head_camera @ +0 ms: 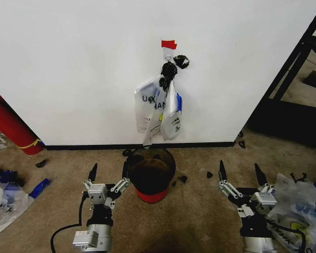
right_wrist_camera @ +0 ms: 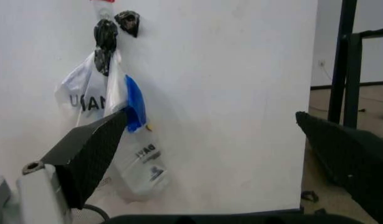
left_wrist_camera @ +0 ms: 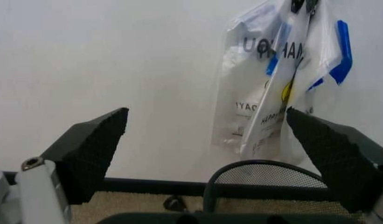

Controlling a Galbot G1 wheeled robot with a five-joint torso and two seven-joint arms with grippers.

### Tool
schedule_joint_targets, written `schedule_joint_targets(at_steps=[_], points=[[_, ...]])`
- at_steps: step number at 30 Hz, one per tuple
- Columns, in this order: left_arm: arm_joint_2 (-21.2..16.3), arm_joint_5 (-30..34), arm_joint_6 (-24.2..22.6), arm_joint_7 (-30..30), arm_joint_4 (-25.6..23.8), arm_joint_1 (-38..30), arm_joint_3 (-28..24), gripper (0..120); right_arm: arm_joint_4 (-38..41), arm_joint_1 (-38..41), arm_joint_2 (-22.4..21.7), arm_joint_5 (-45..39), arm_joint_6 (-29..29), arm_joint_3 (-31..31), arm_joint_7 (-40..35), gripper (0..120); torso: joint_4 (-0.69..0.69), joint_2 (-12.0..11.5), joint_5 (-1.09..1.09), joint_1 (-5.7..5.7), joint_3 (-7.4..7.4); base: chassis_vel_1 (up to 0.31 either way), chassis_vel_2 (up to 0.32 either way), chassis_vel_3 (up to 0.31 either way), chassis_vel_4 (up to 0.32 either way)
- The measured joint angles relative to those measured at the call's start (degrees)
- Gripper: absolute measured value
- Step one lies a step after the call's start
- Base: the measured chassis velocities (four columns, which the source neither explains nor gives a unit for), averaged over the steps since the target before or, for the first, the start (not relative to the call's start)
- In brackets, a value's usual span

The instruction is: Pick up the garbage bag from the wall and place it over the trash bin.

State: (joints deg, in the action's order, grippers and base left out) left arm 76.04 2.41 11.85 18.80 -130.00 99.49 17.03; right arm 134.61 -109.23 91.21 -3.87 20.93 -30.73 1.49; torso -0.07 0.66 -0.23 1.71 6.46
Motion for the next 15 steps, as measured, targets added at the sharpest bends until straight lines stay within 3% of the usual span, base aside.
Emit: schedule_joint_targets(at_steps=[10,15], points=[[0.4,-0.4,-0.2,0.0,1.1,-0.2,0.0,100,-1.7,3.1,-2.2,-2.0,-3.2,1.4,-0.2,100,0.0,0.0,0.0,0.0,0.0,0.0,0.0,0.0,0.0],[0.8,-0.8,-0.2,0.1,1.6,0.0,0.5,100,-3.9,9.1,-6.8,-6.0,-7.6,3.9,-0.2,100,-0.01,0.0,0.0,0.0,0.0,0.0,0.0,0.0,0.0]])
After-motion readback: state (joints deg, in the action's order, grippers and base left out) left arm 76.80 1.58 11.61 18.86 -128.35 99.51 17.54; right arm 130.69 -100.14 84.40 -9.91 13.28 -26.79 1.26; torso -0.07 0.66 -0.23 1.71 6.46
